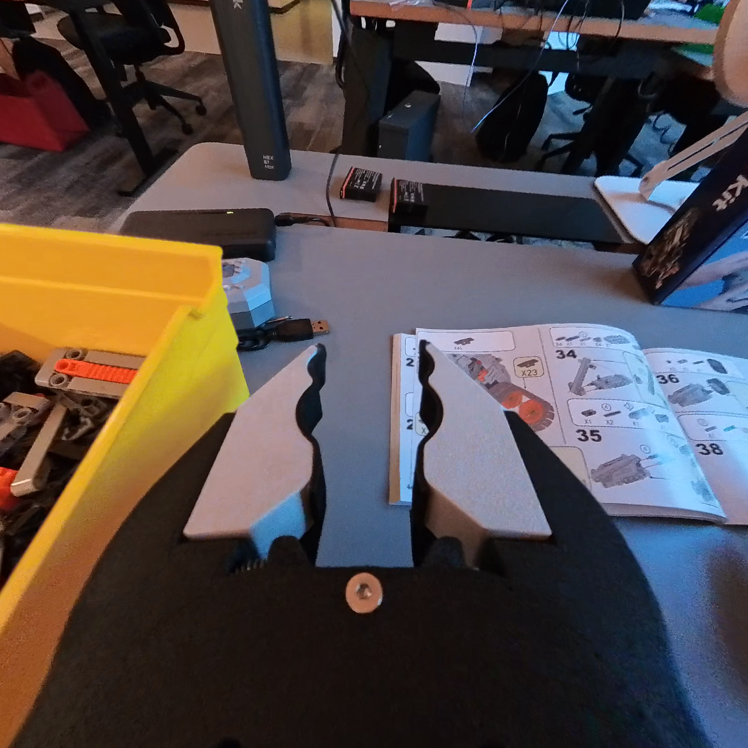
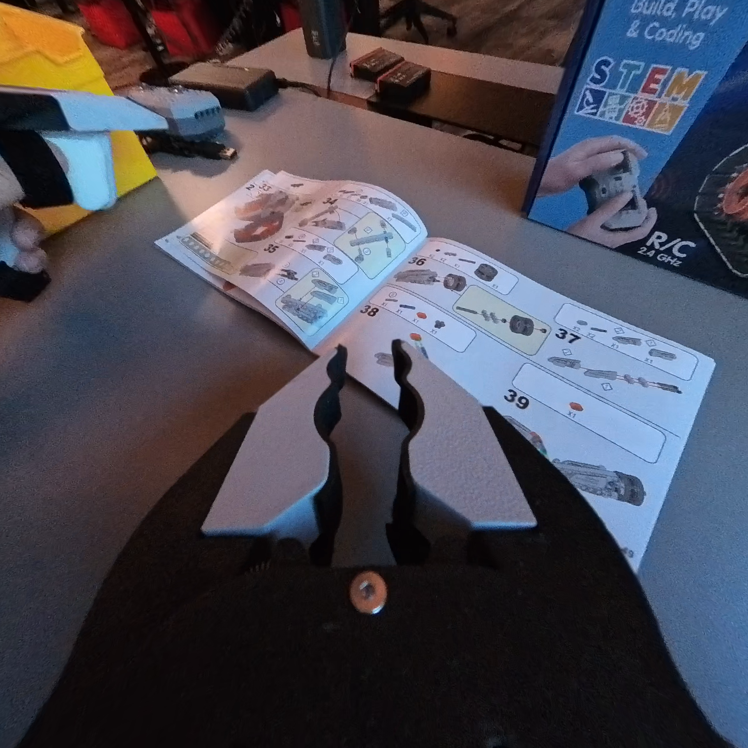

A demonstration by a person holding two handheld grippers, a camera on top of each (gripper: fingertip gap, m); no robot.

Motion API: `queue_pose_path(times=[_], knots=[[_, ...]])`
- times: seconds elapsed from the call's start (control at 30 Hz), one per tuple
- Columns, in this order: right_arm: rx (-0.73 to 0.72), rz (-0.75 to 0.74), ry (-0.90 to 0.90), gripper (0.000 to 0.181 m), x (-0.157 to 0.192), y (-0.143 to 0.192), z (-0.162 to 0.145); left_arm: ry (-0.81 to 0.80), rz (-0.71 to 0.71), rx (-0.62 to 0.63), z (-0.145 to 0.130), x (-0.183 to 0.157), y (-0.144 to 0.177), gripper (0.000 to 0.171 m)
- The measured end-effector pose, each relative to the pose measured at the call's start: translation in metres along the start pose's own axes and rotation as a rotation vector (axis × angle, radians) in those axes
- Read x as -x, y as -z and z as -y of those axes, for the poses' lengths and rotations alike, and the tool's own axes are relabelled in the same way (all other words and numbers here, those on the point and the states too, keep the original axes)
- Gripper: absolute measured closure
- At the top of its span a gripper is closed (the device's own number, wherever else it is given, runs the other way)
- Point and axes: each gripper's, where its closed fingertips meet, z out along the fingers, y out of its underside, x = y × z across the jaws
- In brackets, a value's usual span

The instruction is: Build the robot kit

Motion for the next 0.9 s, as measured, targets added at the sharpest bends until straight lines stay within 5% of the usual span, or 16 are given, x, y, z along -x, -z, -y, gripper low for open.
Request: queue_pose_path(times=[0.23, 0.7, 0.9], knots=[[0.041, 0.023, -0.012, 0.152, 0.005, -0.001, -0.002, 0.006, -0.013, -0.008, 0.024, 0.002, 0.019, 0.121], [-0.008, 0.04, 0.212, 0.134, 0.024, -0.008, 0.015, 0.202, -0.706, 0.109, 0.045, -0.111, 0.108, 0.123], [-0.095, -0.067, 0.274, 0.127, 0.035, -0.005, 0.049, 0.089, -0.786, 0.117, 0.031, -0.093, 0.167, 0.127]])
